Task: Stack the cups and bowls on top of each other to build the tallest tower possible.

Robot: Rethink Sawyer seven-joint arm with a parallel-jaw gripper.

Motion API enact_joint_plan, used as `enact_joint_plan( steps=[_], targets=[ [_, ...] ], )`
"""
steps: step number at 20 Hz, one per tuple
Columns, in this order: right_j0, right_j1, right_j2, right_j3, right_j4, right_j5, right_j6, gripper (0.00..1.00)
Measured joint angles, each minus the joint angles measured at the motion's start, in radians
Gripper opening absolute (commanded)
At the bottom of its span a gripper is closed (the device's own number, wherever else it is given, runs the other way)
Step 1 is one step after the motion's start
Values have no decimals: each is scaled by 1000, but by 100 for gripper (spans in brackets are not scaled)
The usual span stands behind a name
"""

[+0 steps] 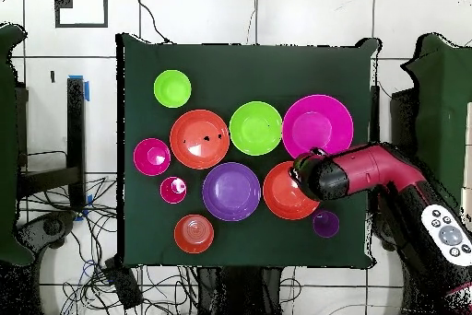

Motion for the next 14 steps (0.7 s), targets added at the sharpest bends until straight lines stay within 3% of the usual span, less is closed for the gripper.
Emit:
enact_joint_plan(
  steps=[9, 10, 14],
  targets=[
    [-40, 51, 0, -1, -3, -46, -1, 100],
    [-48, 58, 0, -1, -3, -49, -1, 0],
    [-58, 58, 7, -3, -2, -54, -5, 0]
  ],
)
